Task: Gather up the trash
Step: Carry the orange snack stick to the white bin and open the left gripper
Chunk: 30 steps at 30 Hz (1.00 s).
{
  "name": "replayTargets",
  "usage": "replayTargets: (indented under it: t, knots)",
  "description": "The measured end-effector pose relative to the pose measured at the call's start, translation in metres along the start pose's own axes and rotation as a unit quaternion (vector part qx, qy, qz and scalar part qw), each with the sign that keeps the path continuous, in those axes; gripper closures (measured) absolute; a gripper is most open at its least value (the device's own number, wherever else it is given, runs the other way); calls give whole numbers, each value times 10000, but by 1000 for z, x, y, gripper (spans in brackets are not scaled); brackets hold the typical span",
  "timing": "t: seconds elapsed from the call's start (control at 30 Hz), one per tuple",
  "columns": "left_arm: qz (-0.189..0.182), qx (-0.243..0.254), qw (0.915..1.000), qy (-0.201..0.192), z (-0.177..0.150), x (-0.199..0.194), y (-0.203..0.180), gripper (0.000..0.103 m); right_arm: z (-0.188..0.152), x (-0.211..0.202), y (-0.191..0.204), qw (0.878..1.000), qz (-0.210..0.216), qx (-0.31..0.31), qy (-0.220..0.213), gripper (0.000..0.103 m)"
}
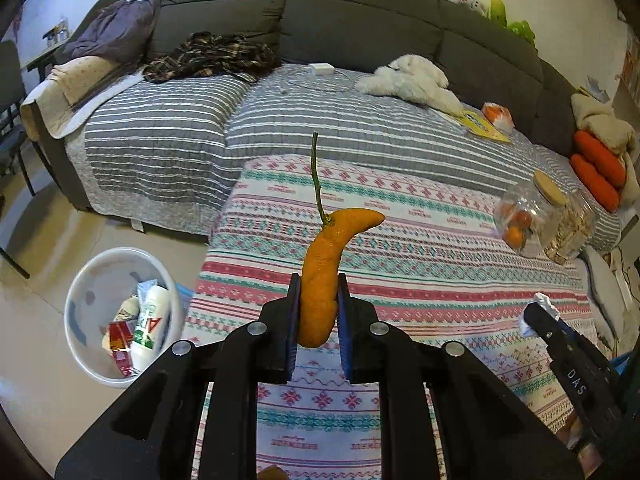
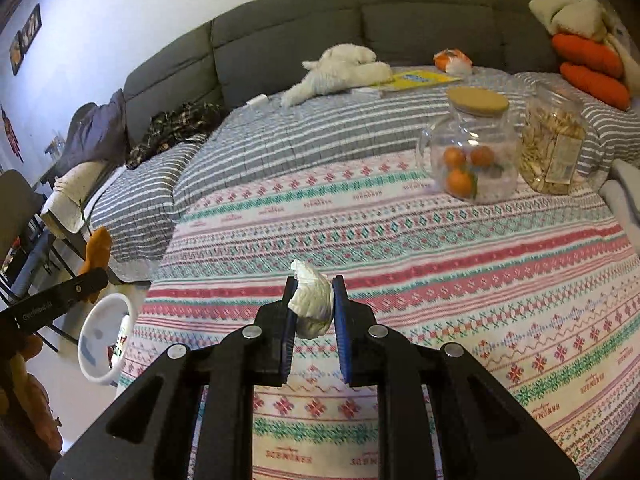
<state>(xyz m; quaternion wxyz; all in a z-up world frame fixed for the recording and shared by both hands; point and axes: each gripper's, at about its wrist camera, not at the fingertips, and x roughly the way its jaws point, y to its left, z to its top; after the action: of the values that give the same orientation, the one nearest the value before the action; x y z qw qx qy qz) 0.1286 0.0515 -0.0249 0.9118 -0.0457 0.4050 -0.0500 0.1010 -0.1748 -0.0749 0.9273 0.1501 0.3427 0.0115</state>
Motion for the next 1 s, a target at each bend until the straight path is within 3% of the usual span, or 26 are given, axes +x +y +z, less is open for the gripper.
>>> replayTargets:
  t: [0.5,0.73,1.0]
  knots:
    - [646,-446,9968,-136,12,-17,81,87,-7,21,59,9987,242,-441,-60,85]
    - [1061,-824,9909,-34,12,-18,138,87,-15,29,90,9967,402,-703,-26,85]
    - [1279,-1145,9852,30,13,-18,182,86,-23,35,116,9940,489,-975,26,85]
